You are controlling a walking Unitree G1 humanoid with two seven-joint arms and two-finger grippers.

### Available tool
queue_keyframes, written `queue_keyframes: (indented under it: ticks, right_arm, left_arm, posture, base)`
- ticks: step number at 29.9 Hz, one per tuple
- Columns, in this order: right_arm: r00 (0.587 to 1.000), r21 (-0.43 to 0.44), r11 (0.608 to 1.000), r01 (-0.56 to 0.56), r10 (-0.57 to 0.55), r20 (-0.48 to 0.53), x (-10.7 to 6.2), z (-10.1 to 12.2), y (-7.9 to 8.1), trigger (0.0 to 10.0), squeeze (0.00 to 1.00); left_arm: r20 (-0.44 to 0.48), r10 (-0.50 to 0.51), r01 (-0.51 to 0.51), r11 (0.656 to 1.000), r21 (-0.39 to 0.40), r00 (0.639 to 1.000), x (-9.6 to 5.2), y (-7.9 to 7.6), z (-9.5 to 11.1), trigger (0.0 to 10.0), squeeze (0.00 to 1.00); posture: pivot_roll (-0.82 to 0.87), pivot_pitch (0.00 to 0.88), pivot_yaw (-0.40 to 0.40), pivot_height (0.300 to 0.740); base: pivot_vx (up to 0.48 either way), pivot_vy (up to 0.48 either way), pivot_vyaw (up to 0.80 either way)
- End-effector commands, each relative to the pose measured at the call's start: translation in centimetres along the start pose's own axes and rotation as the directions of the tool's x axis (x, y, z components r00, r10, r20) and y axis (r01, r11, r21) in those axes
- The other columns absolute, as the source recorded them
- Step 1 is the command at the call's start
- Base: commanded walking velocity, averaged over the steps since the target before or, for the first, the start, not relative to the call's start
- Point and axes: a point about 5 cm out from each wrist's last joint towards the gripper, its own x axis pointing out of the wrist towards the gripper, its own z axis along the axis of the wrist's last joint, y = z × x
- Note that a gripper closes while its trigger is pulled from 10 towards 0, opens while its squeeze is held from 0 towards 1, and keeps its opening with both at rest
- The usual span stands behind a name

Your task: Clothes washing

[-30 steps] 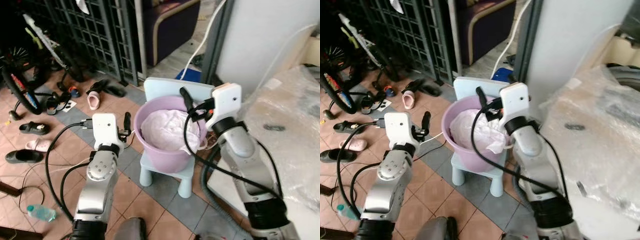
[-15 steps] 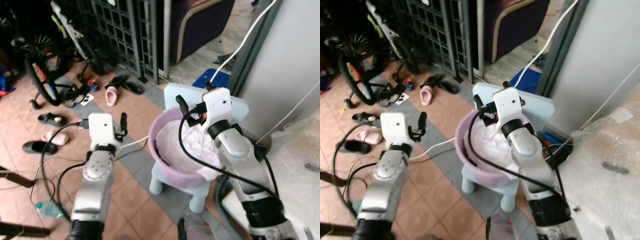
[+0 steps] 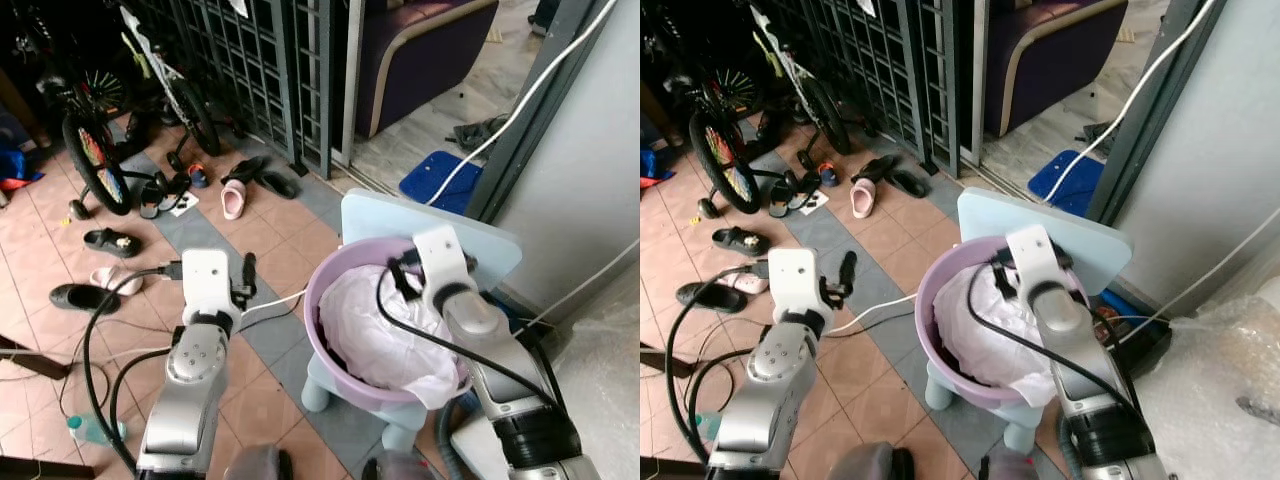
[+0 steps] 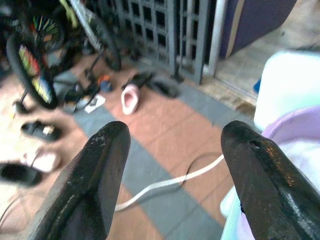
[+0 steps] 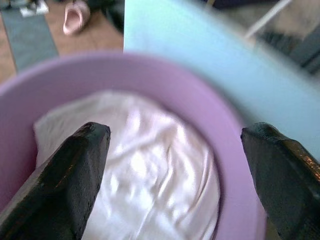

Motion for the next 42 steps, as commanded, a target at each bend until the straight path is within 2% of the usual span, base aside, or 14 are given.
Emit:
queue_keyframes:
  ticks: [1, 3, 6, 11, 16, 21, 22, 23, 24, 25, 30, 31, 38, 42]
  right_arm:
    - [0.999, 0.034, 0.999, -0.020, 0.021, -0.042, 0.1, -0.5, 0.2, 10.0, 0.00]
    - [0.998, 0.042, 0.999, -0.027, 0.030, -0.060, 0.1, -0.7, 0.4, 10.0, 0.00]
    - [0.994, 0.035, 0.997, -0.066, 0.069, -0.086, 0.2, -1.2, 0.9, 10.0, 0.00]
    - [0.980, 0.062, 0.997, -0.044, 0.055, -0.190, 1.4, -2.4, 1.1, 10.0, 0.00]
    - [0.974, 0.052, 0.998, -0.045, 0.056, -0.220, 2.6, -2.8, 1.5, 10.0, 0.00]
    - [0.966, -0.013, 1.000, -0.013, 0.009, -0.257, 3.6, -4.0, 1.1, 10.0, 0.00]
    - [0.963, -0.023, 1.000, -0.002, -0.005, -0.268, 4.0, -4.3, 1.0, 8.3, 0.00]
    - [0.962, -0.027, 1.000, 0.003, -0.010, -0.274, 4.2, -4.5, 1.0, 3.8, 0.00]
    - [0.961, -0.030, 1.000, 0.005, -0.013, -0.277, 4.3, -4.6, 1.0, 3.8, 0.00]
    - [0.960, -0.032, 0.999, 0.002, -0.011, -0.278, 4.5, -4.7, 1.2, 0.0, 0.00]
    - [0.963, -0.067, 0.998, -0.009, -0.009, -0.271, 5.0, -4.5, 1.9, 0.0, 0.00]
    - [0.966, -0.079, 0.996, -0.031, 0.010, -0.258, 5.4, -4.2, 2.6, 0.0, 0.00]
    - [0.970, -0.064, 0.994, -0.087, 0.069, -0.234, 5.7, -3.6, 4.1, 0.0, 0.00]
    - [0.969, -0.070, 0.992, -0.101, 0.082, -0.234, 5.7, -3.7, 4.5, 0.0, 0.00]
  left_arm:
    - [-0.019, 0.011, -0.011, 1.000, 0.007, 1.000, -0.6, 0.6, -0.1, 10.0, 0.00]
    - [-0.026, 0.018, -0.017, 1.000, 0.010, 1.000, -1.1, 0.9, -0.3, 10.0, 0.00]
    - [-0.021, 0.059, -0.059, 0.998, 0.019, 0.998, -2.7, 1.6, -0.2, 10.0, 0.00]
    - [-0.029, 0.090, -0.090, 0.996, 0.006, 0.996, -4.8, 2.5, 0.3, 10.0, 0.00]
    - [-0.046, 0.081, -0.080, 0.997, 0.019, 0.996, -5.5, 3.3, 0.5, 10.0, 0.00]
    - [-0.066, 0.069, -0.067, 0.997, 0.034, 0.995, -6.3, 3.5, 0.9, 10.0, 0.00]
    - [-0.075, 0.060, -0.058, 0.998, 0.036, 0.995, -6.5, 3.4, 0.9, 10.0, 0.00]
    - [-0.079, 0.056, -0.053, 0.998, 0.036, 0.995, -6.6, 3.3, 0.9, 10.0, 0.00]
    - [-0.082, 0.053, -0.050, 0.998, 0.036, 0.995, -6.7, 3.2, 0.9, 10.0, 0.00]
    - [-0.088, 0.051, -0.048, 0.998, 0.036, 0.995, -7.0, 3.1, 0.9, 10.0, 0.00]
    - [-0.103, 0.053, -0.050, 0.998, 0.033, 0.993, -7.3, 2.9, 1.0, 10.0, 0.00]
    - [-0.106, 0.060, -0.057, 0.998, 0.031, 0.993, -7.3, 2.8, 1.0, 10.0, 0.00]
    - [-0.101, 0.095, -0.092, 0.995, 0.033, 0.990, -7.3, 2.8, 1.2, 10.0, 0.00]
    - [-0.098, 0.104, -0.101, 0.994, 0.036, 0.990, -7.3, 2.8, 1.3, 10.0, 0.00]
  posture:
    - [0.01, 0.148, 0.029, 0.740]
    - [0.01, 0.155, 0.026, 0.740]
    - [0.06, 0.199, -0.006, 0.740]
    - [0.11, 0.272, -0.049, 0.740]
    - [0.13, 0.332, -0.045, 0.740]
    - [0.15, 0.382, -0.033, 0.740]
    - [0.16, 0.391, -0.038, 0.740]
    - [0.16, 0.395, -0.037, 0.740]
    - [0.16, 0.395, -0.037, 0.740]
    - [0.17, 0.402, -0.043, 0.740]
    - [0.17, 0.425, -0.057, 0.740]
    - [0.17, 0.436, -0.060, 0.740]
    - [0.19, 0.430, -0.084, 0.740]
    - [0.19, 0.434, -0.096, 0.740]
  base:
    - [0.000, 0.000, 0.00]
    - [0.000, 0.000, 0.00]
    - [0.000, 0.000, 0.00]
    - [0.000, 0.000, 0.00]
    - [0.000, 0.000, 0.00]
    - [0.000, 0.000, 0.00]
    - [0.000, 0.000, 0.00]
    - [0.000, 0.000, 0.00]
    - [0.000, 0.000, 0.00]
    - [0.000, 0.000, 0.00]
    - [0.000, 0.000, 0.00]
    - [0.000, 0.000, 0.00]
    - [0.000, 0.000, 0.00]
    - [0.000, 0.000, 0.00]
